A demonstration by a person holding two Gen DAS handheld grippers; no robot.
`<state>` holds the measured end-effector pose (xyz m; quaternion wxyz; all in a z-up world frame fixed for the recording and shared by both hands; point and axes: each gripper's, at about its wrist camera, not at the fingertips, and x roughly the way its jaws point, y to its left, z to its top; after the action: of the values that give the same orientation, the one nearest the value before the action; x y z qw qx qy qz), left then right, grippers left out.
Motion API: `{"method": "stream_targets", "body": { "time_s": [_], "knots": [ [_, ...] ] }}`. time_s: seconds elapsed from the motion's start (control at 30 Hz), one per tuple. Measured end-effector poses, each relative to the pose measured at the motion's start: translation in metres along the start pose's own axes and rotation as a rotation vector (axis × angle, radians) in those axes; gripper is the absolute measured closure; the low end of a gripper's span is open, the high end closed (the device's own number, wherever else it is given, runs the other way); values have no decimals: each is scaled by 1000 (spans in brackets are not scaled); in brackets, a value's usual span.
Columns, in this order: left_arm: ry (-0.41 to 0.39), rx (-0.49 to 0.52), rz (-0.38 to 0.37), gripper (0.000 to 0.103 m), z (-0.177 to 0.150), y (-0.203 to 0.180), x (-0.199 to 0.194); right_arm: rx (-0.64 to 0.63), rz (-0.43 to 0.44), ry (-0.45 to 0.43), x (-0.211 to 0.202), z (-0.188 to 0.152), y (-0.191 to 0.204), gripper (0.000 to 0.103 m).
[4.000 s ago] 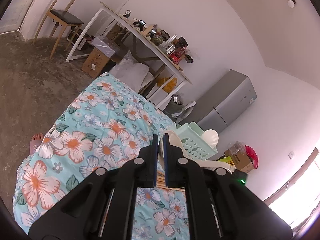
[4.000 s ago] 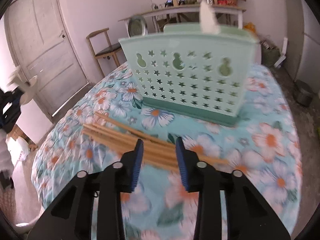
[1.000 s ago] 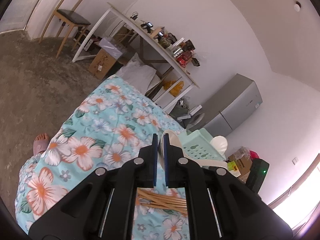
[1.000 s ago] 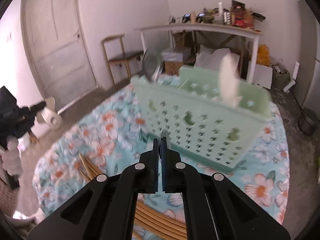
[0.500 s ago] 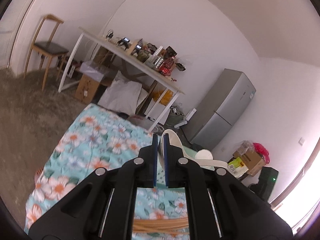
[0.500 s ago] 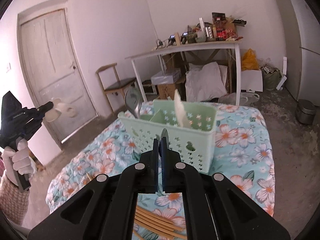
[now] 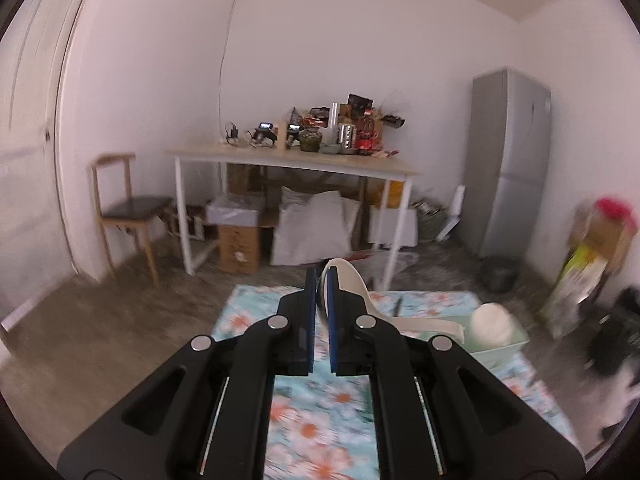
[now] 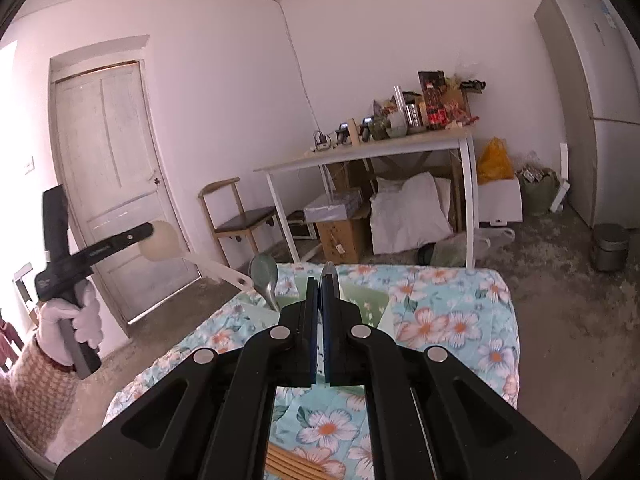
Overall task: Organize utensils
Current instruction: 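Open the left tool over the green holder while the right tool holds the chopsticks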
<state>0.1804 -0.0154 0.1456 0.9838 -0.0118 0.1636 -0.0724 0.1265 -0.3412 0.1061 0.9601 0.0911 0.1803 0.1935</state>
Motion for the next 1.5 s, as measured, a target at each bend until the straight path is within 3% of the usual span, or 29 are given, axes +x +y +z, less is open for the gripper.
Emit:
{"method": "stream_targets", "body": {
  "time_s": [0.13, 0.3, 0.43, 0.5, 0.57, 0.7, 0.8, 1.0, 1.23, 1.5],
  "knots": [
    [18, 159, 87, 99, 4, -29, 22, -8, 10, -20, -3, 7, -1, 101],
    [53, 300, 145, 99, 3, -59, 52, -3, 28, -56, -7, 19, -5, 101],
    [99, 327, 133, 98, 1, -71, 72, -6, 37, -79, -6, 30, -5, 101],
    [115, 292, 96, 96, 2, -70, 80, -7, 49, -91, -4, 36, -5, 101],
    [120, 209, 12, 94, 5, -63, 85, -11, 61, -102, -1, 42, -4, 101],
    [106, 36, -115, 76, 2, -44, 83, -7, 83, -113, 7, 50, -3, 101],
    [78, -39, -161, 70, -1, -32, 78, 3, 101, -128, 12, 57, -5, 101],
    [48, -126, -194, 57, -16, -9, 57, 49, 150, -162, 22, 70, -10, 101],
    [88, -182, -183, 43, -59, 16, 27, 80, 178, -139, 56, 61, -18, 101],
    [200, -278, -142, 42, -119, 50, 2, 122, 110, -87, 80, 36, -33, 101]
  ]
}}
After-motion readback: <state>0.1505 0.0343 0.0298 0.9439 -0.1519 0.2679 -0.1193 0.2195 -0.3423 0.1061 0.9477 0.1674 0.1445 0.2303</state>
